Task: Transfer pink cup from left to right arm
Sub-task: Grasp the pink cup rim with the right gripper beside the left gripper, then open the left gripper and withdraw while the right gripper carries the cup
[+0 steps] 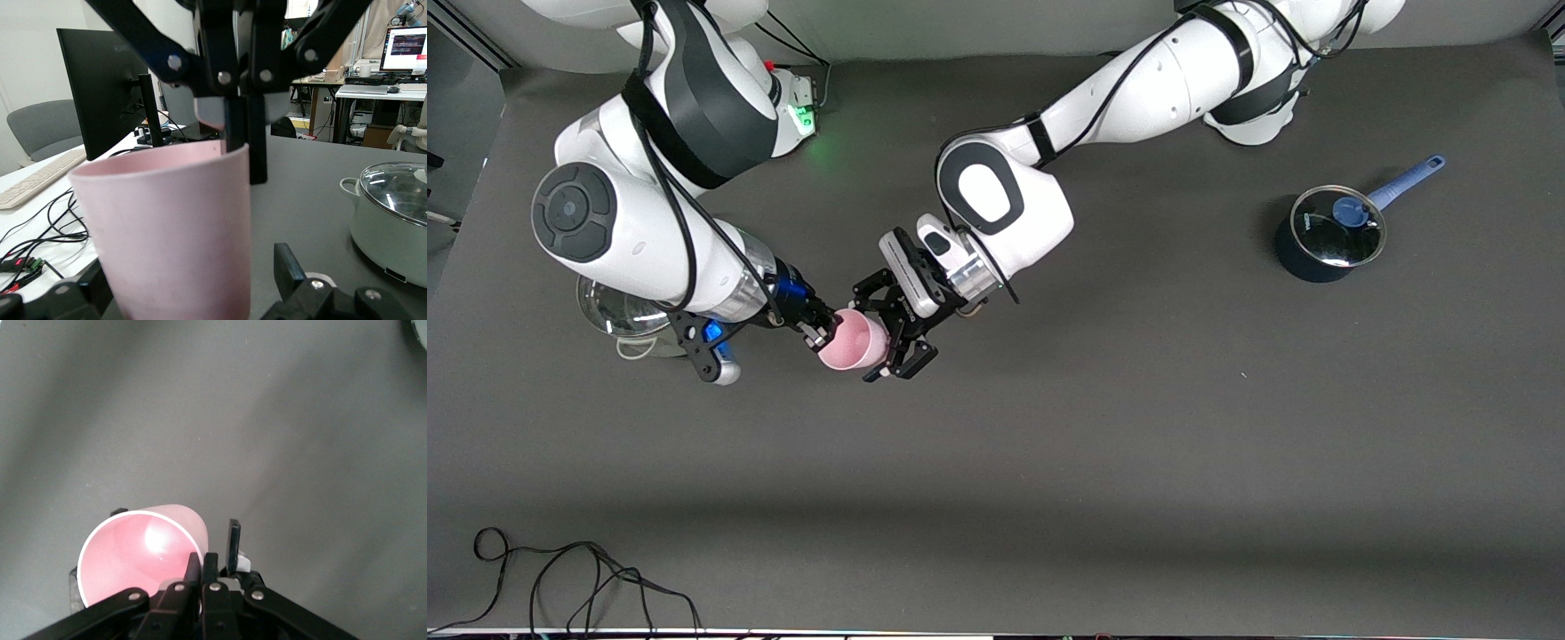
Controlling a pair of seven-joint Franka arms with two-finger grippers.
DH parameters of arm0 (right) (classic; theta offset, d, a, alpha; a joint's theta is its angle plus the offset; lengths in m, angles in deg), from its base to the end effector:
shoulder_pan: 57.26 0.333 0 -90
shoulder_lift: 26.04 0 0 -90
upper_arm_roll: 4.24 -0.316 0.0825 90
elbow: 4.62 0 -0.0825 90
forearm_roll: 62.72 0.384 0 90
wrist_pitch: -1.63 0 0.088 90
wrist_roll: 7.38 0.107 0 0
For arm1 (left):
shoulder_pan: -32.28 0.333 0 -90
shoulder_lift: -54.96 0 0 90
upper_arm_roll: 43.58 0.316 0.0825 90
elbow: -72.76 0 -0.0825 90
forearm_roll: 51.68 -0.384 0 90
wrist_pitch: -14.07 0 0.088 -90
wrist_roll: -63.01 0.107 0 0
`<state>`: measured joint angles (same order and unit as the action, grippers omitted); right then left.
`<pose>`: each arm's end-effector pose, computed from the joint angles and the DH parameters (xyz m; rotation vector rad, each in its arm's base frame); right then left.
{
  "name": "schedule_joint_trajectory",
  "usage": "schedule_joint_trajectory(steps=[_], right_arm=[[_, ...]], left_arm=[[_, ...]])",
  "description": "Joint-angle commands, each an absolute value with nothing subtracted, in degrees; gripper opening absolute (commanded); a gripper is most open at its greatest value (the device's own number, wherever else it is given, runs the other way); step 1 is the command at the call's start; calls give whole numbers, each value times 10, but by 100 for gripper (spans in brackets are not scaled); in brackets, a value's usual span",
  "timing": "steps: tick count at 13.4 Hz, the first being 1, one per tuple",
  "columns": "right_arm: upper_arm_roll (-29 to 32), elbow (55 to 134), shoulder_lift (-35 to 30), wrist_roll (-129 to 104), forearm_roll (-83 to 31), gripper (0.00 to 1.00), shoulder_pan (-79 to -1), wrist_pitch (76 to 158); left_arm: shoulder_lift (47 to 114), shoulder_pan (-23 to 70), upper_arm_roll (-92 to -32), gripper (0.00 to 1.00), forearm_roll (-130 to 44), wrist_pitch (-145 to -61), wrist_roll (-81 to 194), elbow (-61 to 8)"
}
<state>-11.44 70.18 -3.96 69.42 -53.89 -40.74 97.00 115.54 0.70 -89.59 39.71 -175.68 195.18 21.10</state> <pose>0.6145 0.2699 0.5249 -2.6852 1.3831 0.2559 0.5343 -0.5851 0.3529 1.8359 -1.1002 1.4237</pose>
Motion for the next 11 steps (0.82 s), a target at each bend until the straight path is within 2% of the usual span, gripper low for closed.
schedule_joint_trajectory(steps=[1,5,7,11], right_arm=[[-106,683,-40,704,-561,0,-401,974],[-105,680,-40,681,-634,0,-413,981],[-104,678,-41,625,-640,0,-446,981],[-93,679,-43,444,-677,0,-520,996]], left_arm=[[1148,-5,-874,100,391,-1761,1934,219],[1148,-1,-837,100,355,-1749,1934,211],[1147,29,-831,100,325,-1704,1934,197],[1126,97,-830,100,281,-1624,1934,127]])
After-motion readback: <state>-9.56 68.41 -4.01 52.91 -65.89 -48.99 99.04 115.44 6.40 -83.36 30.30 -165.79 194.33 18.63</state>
